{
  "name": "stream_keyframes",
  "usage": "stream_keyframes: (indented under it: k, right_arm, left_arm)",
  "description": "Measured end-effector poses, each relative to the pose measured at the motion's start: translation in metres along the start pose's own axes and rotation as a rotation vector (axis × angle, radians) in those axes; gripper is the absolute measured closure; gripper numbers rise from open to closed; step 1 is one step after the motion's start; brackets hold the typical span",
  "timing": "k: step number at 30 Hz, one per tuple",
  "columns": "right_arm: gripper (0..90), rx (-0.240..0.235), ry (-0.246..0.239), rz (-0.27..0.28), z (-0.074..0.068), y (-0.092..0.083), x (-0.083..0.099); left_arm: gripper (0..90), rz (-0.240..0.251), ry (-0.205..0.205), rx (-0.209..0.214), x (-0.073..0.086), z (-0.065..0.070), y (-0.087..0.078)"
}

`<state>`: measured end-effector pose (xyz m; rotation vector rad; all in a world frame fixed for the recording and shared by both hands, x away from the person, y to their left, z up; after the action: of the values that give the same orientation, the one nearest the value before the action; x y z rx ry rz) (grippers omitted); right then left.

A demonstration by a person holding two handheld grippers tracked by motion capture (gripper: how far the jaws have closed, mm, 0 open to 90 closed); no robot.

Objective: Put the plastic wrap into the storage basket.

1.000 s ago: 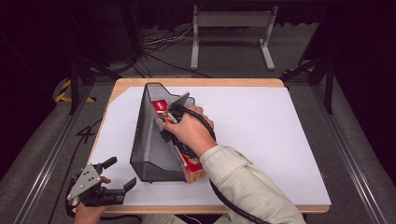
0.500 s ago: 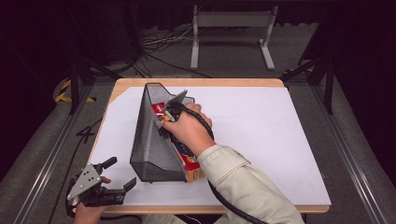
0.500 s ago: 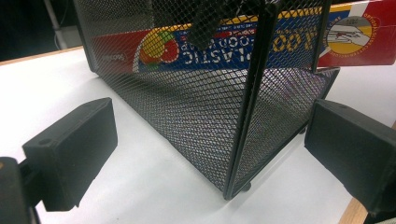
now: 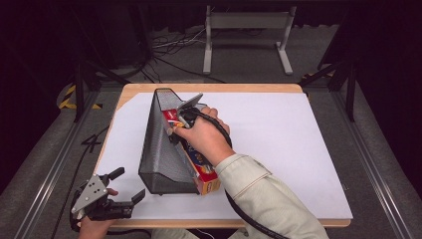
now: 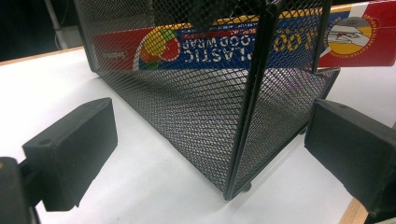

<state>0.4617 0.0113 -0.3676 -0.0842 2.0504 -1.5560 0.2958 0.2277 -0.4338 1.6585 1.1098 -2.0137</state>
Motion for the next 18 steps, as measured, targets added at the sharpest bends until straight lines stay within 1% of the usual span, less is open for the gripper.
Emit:
stream_keyframes:
  k: [4, 5, 8, 10, 11, 12, 13, 14, 15, 16, 17, 18]
  right_arm:
    - [19.7, -0.012, -0.026, 0.031, 0.000, -0.010, -0.001]
    - [19.2, -0.010, -0.046, 0.045, 0.000, -0.013, -0.001]
    - [18.5, -0.014, -0.060, 0.058, -0.001, -0.017, -0.001]
    - [17.9, -0.026, -0.075, 0.071, -0.001, -0.019, -0.001]
    - [17.8, -0.042, -0.089, 0.080, -0.002, -0.021, -0.001]
    - [17.8, -0.056, -0.100, 0.097, -0.002, -0.024, -0.001]
    - [17.5, -0.079, -0.126, 0.149, -0.003, -0.030, -0.001]
    - [17.5, -0.086, -0.136, 0.174, -0.002, -0.034, -0.001]
    - [17.3, -0.099, -0.161, 0.201, -0.003, -0.037, 0.000]
    - [17.5, -0.108, -0.180, 0.224, -0.003, -0.039, 0.001]
    - [17.5, -0.108, -0.180, 0.224, -0.003, -0.039, 0.001]
    - [18.5, -0.116, -0.193, 0.249, -0.004, -0.042, 0.002]
  left_arm:
    - [3.3, 0.000, 0.001, 0.000, 0.000, 0.000, 0.000]
    - [3.3, -0.003, 0.002, 0.001, 0.000, 0.000, 0.000]
    - [3.3, 0.002, 0.003, -0.001, 0.000, 0.000, 0.001]
    - [3.3, -0.001, 0.003, 0.000, 0.000, 0.000, 0.001]
    - [3.3, 0.002, 0.001, -0.002, 0.000, 0.000, 0.000]
    - [3.3, 0.004, 0.001, -0.003, 0.000, 0.000, 0.000]
    - [3.3, 0.000, 0.001, -0.002, 0.000, -0.001, 0.000]
    - [3.3, 0.005, -0.002, -0.006, 0.000, -0.001, 0.000]
    - [3.3, 0.004, -0.002, -0.007, 0.000, -0.001, 0.000]
    - [3.3, 0.002, -0.004, -0.006, 0.000, -0.001, 0.000]
    - [3.3, 0.002, -0.004, -0.006, 0.000, -0.001, 0.000]
    - [3.3, 0.002, -0.005, -0.006, 0.000, 0.000, 0.000]
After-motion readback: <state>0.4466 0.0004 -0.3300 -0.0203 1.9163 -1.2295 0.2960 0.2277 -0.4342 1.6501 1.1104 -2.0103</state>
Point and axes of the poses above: each handheld gripper's, and its own axes: y roughly forward along the jaws, x roughly out of its underside, z roughly to its right, the point moved 4 cm from there along y, roughly forward along the jaws, and after that the axes turned 4 degrees about -z, right-handed, at the moved point
